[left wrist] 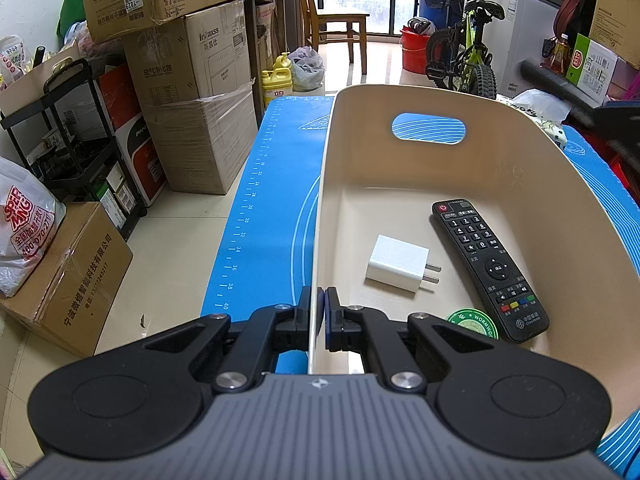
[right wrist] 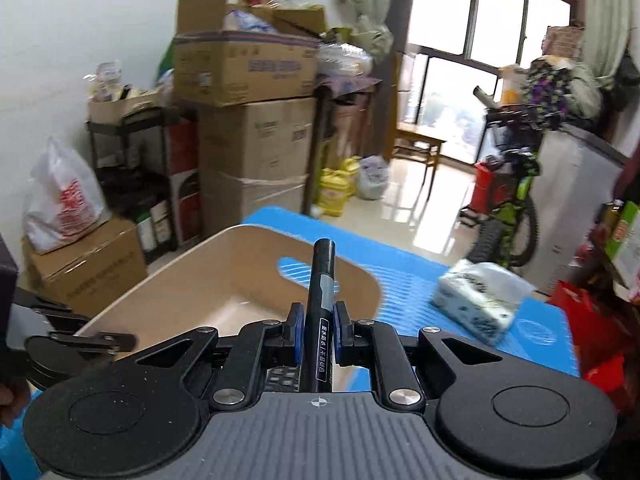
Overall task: Organize rigid objects
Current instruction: 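Carry the marker over the bin and open the right tool to drop it, then move the right tool to the slim black remote and grasp it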
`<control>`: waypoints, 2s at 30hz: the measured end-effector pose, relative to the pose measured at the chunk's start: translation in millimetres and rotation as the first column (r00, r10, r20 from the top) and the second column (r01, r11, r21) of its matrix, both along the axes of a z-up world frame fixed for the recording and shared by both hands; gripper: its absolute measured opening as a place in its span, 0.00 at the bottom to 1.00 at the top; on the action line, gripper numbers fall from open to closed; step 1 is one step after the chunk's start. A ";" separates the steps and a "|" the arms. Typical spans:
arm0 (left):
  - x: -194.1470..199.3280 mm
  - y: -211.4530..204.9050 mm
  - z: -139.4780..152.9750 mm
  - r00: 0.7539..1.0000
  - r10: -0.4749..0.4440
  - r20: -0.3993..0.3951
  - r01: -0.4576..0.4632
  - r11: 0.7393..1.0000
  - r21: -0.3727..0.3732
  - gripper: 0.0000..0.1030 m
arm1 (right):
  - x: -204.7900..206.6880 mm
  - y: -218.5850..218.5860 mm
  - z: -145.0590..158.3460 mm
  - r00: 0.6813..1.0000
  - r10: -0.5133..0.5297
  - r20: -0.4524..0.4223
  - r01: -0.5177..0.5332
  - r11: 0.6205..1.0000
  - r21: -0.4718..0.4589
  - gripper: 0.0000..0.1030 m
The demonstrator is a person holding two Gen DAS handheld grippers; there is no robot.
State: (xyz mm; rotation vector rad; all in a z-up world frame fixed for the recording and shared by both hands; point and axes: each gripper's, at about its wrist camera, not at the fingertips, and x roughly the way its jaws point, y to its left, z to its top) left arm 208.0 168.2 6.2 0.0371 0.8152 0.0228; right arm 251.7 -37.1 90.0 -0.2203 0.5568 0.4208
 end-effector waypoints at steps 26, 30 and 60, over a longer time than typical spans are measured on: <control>0.2 0.0 0.3 1.000 0.000 0.000 0.000 1.000 -0.001 0.06 | 44.7 89.4 -81.1 0.928 0.105 -0.358 -0.170 0.973 -0.156 0.22; 0.5 -0.9 0.6 1.000 0.000 0.000 0.000 1.000 -0.001 0.05 | 49.4 91.8 -92.2 0.915 0.090 -0.394 -0.175 0.967 -0.185 0.22; 1.1 -2.0 -1.6 1.000 -0.001 -0.002 0.001 1.000 0.005 0.06 | 24.6 -14.6 -13.5 0.995 -0.079 -0.060 0.081 0.996 0.038 0.94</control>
